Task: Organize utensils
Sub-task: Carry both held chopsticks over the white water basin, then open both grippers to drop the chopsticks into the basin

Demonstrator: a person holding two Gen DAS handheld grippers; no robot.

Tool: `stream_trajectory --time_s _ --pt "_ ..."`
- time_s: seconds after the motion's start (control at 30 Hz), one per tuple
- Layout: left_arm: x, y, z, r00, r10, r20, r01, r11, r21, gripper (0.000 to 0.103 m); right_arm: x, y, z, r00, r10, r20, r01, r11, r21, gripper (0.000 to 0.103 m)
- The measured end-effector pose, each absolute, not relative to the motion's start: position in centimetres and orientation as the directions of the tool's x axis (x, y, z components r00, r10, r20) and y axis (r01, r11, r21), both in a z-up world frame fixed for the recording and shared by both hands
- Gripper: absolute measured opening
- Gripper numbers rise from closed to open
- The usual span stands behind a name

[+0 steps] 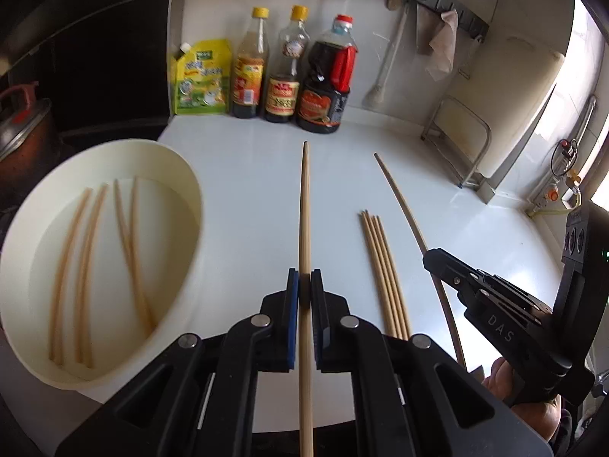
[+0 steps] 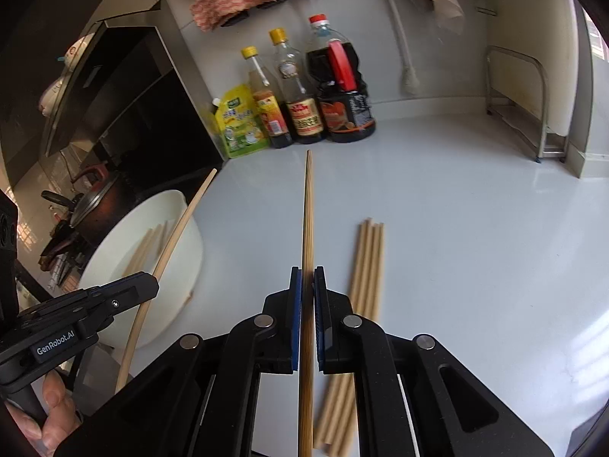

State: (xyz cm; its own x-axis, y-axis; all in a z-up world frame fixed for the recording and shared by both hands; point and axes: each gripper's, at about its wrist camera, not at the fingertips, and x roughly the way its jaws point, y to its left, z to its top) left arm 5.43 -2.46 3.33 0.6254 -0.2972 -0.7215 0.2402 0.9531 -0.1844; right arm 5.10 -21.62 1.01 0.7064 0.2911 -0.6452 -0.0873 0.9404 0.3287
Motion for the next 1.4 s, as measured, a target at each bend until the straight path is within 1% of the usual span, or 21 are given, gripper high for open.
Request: stream_trajectory --time_s 0.17,0.33,0.53,0.73,0.97,1.0,1.03,1.07,1.13,1.2,1.27,1.33,1.4 --pt "5.9 3.8 5.7 0.716 -0.179 -0.675 0.146 0.984 -0.107 0.007 7.6 -15.8 3.2 0.693 0.383 -0.611 -0.184 0.913 0.363 0.006" --pt "7.7 9.9 5.3 0.732 -0.083 -0.676 0.039 0.996 -0.080 0.007 10.5 -9.0 3.8 0.639 0.461 -0.616 -0.279 0.885 0.372 0.006" --pt "9.8 14.4 4.0 0.720 -0.054 -0.692 -0.021 0.995 -0.099 0.007 13.4 -2.4 2.8 0.558 0.510 -0.655 -0.337 0.860 0.383 0.006" --pt "12.2 16.9 1.9 0.680 -0.070 -0.730 -0.041 0.990 -0.134 0.007 15.4 1.4 1.0 0.509 0.489 -0.708 -0.343 0.870 0.355 0.006" --pt "13.1 18.1 -0.5 0.641 -0.095 -0.762 -0.054 0.984 -0.169 0.008 16.6 3.1 -1.3 0.475 0.443 -0.760 -0.326 0.891 0.316 0.006" --pt "13.1 18.2 -0.6 0.640 -0.095 -0.762 -0.059 0.983 -0.172 0.011 16.6 3.1 -1.4 0.475 0.439 -0.762 -0.323 0.893 0.313 0.007" --pt "13.1 18.4 -0.7 0.640 -0.095 -0.763 -0.063 0.983 -0.175 0.021 16.6 3.0 -1.5 0.477 0.436 -0.763 -0.321 0.895 0.311 0.007" --pt "13.0 18.5 -0.7 0.642 -0.095 -0.761 -0.066 0.982 -0.178 0.026 16.6 2.9 -1.4 0.482 0.437 -0.759 -0.320 0.895 0.311 0.007" --pt "12.8 18.8 -0.4 0.655 -0.086 -0.751 -0.075 0.981 -0.177 0.044 16.3 2.7 -1.2 0.493 0.433 -0.754 -0.320 0.897 0.306 0.008" --pt "12.4 18.9 0.0 0.666 -0.080 -0.742 -0.080 0.981 -0.177 0.048 16.1 2.6 -0.9 0.501 0.428 -0.752 -0.321 0.899 0.297 0.008" --pt "12.1 18.9 0.3 0.670 -0.080 -0.738 -0.081 0.980 -0.179 0.048 15.7 2.4 -0.7 0.504 0.428 -0.750 -0.324 0.899 0.295 0.008" --pt "11.8 18.9 0.6 0.673 -0.081 -0.735 -0.082 0.980 -0.184 0.051 15.4 2.4 -0.5 0.508 0.426 -0.749 -0.327 0.899 0.290 0.008" --pt "11.4 18.8 0.7 0.675 -0.085 -0.733 -0.081 0.979 -0.188 0.052 15.0 2.2 -0.3 0.512 0.426 -0.746 -0.328 0.899 0.289 0.010"
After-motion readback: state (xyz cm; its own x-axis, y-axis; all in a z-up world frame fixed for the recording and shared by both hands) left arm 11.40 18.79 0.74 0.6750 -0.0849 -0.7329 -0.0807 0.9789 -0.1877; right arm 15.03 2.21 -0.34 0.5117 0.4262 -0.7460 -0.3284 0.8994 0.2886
